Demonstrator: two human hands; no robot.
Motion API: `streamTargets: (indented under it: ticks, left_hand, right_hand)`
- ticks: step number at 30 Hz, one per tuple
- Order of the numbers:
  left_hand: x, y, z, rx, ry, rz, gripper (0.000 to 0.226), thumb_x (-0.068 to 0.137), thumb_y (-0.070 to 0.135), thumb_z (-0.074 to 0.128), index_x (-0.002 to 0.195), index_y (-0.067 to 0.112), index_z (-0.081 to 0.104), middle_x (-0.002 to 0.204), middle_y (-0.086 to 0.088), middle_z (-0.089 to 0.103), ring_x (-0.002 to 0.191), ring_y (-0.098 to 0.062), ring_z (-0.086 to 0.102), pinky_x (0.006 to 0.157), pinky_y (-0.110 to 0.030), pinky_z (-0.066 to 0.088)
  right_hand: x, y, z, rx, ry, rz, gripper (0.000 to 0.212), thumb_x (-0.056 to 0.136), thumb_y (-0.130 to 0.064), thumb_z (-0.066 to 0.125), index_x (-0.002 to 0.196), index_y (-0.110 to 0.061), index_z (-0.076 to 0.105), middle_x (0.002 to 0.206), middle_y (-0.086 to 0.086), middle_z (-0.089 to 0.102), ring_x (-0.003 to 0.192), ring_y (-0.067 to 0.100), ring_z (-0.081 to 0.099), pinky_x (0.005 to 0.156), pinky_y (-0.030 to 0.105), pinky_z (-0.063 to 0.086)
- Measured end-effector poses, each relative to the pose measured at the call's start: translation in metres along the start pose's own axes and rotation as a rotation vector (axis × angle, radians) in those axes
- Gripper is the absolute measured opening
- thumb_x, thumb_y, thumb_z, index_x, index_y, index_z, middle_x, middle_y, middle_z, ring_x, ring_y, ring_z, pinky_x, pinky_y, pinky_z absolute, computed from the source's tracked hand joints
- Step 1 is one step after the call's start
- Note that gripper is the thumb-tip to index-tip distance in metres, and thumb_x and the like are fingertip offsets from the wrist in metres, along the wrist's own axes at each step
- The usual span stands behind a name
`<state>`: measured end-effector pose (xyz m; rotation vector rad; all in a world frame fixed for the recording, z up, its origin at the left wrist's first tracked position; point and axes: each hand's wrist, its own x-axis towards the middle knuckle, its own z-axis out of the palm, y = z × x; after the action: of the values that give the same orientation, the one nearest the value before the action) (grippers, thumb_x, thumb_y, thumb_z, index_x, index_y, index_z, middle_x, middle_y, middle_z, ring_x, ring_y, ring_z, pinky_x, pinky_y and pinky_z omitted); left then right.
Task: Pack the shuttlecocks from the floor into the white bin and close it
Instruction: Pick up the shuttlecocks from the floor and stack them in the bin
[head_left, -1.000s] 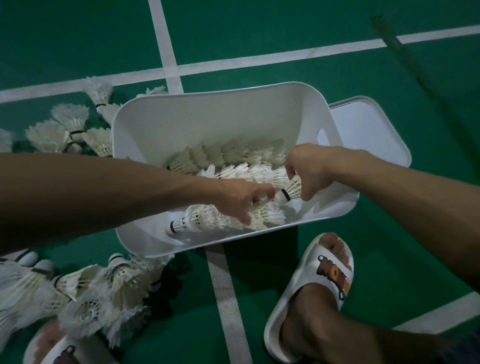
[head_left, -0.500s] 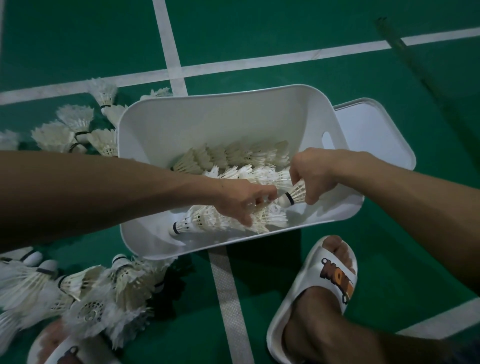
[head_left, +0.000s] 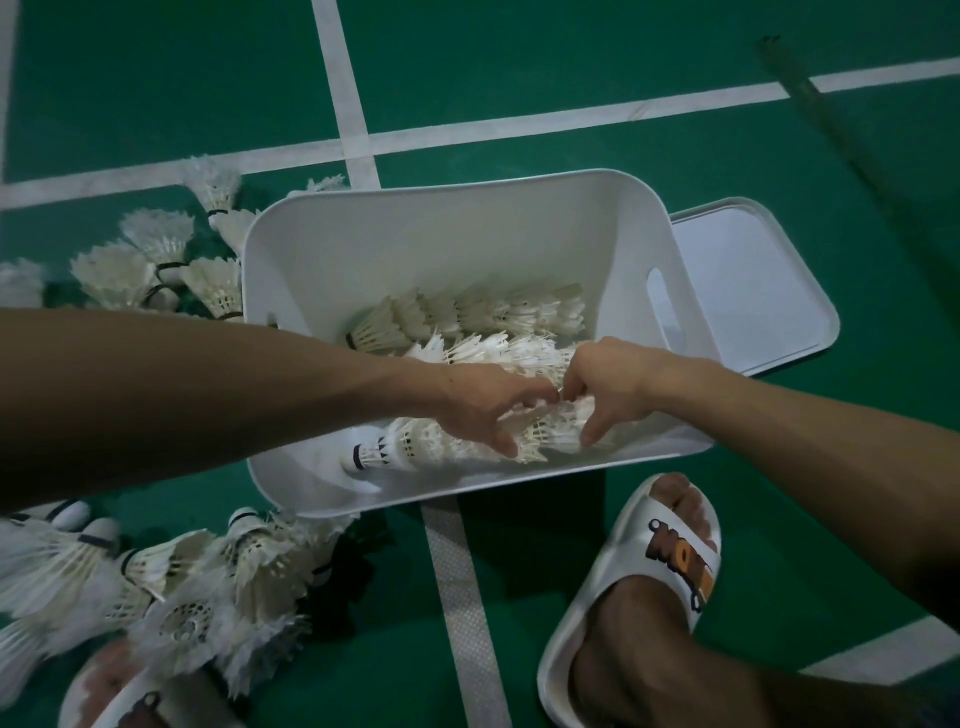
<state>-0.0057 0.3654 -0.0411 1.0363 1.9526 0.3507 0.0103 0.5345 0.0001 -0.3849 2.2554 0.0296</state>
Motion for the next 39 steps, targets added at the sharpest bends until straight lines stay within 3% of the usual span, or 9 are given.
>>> streamTargets:
  ticks: [3,7,10,15,22,25,29,35,39]
  left_hand:
    - [-0.013,-0.001,0.001,-0.027,0.048,0.017,0.086,0.086,0.022,0.069,0.151,0.026,0.013,0.152,-0.005,0.037,0.127,-0.023,0.048,0.105,-0.032,0.036]
    - [-0.031,-0.004,-0.005,-0.028,0.091,0.0,0.067,0.088,0.017,0.066,0.144,0.022,0.031,0.142,-0.002,0.048,0.122,-0.016,0.05,0.098,-0.028,0.042]
    - [-0.041,-0.011,-0.004,0.021,0.071,-0.023,0.057,0.089,0.021,0.065,0.139,0.023,0.038,0.13,-0.001,0.054,0.11,-0.014,0.054,0.093,-0.031,0.047]
    - [-0.052,-0.028,-0.005,0.074,0.008,-0.061,0.068,0.085,0.02,0.07,0.142,0.025,0.035,0.135,0.0,0.051,0.114,-0.016,0.051,0.097,-0.036,0.045]
    - [-0.054,-0.033,0.0,0.15,-0.067,-0.043,0.086,0.08,0.019,0.075,0.147,0.034,0.024,0.154,0.002,0.029,0.134,-0.018,0.035,0.102,-0.032,0.032]
    - [-0.051,-0.035,-0.001,0.148,-0.067,-0.049,0.087,0.081,0.015,0.073,0.149,0.033,0.021,0.152,0.001,0.033,0.132,-0.019,0.038,0.097,-0.03,0.034]
    - [-0.048,-0.037,-0.003,0.167,-0.098,-0.046,0.083,0.082,0.015,0.073,0.147,0.033,0.024,0.151,0.001,0.034,0.132,-0.02,0.039,0.104,-0.037,0.036]
    - [-0.045,-0.04,-0.001,0.198,-0.087,-0.049,0.071,0.084,0.016,0.07,0.142,0.03,0.033,0.146,0.0,0.04,0.127,-0.021,0.044,0.099,-0.037,0.041]
    - [-0.044,-0.04,-0.001,0.179,-0.095,-0.049,0.069,0.084,0.016,0.07,0.142,0.028,0.035,0.141,-0.001,0.045,0.121,-0.019,0.048,0.095,-0.034,0.043]
  right_hand:
    - [0.002,0.003,0.0,0.018,-0.007,0.027,0.068,0.065,-0.043,0.085,0.124,-0.016,0.064,0.116,0.0,0.069,0.103,0.022,0.063,0.092,0.033,0.051]
    - [0.003,0.004,-0.002,0.0,-0.049,0.035,0.071,0.065,-0.041,0.086,0.126,-0.015,0.062,0.115,0.0,0.068,0.101,0.021,0.062,0.085,0.028,0.049]
    - [0.0,0.001,-0.008,-0.004,-0.055,0.043,0.066,0.068,-0.034,0.085,0.127,-0.013,0.062,0.121,0.002,0.066,0.108,0.023,0.061,0.092,0.031,0.049]
    - [-0.003,-0.003,-0.01,-0.055,-0.044,0.072,0.064,0.072,-0.02,0.084,0.129,-0.012,0.058,0.121,0.005,0.065,0.106,0.024,0.061,0.083,0.027,0.046]
    - [0.005,0.0,0.002,-0.057,-0.015,0.065,0.06,0.071,-0.013,0.084,0.124,-0.013,0.057,0.117,0.004,0.063,0.093,0.017,0.053,0.077,0.024,0.04]
    - [0.005,0.004,-0.001,0.009,-0.007,0.044,0.062,0.067,-0.011,0.086,0.117,-0.016,0.05,0.112,0.004,0.062,0.093,0.02,0.053,0.079,0.029,0.045]
    - [0.004,0.003,0.0,0.067,-0.038,0.0,0.074,0.067,-0.005,0.085,0.126,-0.025,0.045,0.107,0.0,0.061,0.088,0.017,0.055,0.085,0.036,0.05]
    - [0.009,0.008,0.002,0.027,-0.027,-0.076,0.041,0.069,-0.007,0.083,0.104,-0.017,0.063,0.107,-0.001,0.066,0.075,0.005,0.053,0.064,0.018,0.039]
    - [0.01,0.007,0.005,-0.022,-0.012,-0.093,0.038,0.07,-0.007,0.082,0.101,-0.017,0.062,0.104,0.0,0.065,0.078,0.01,0.053,0.067,0.021,0.04]
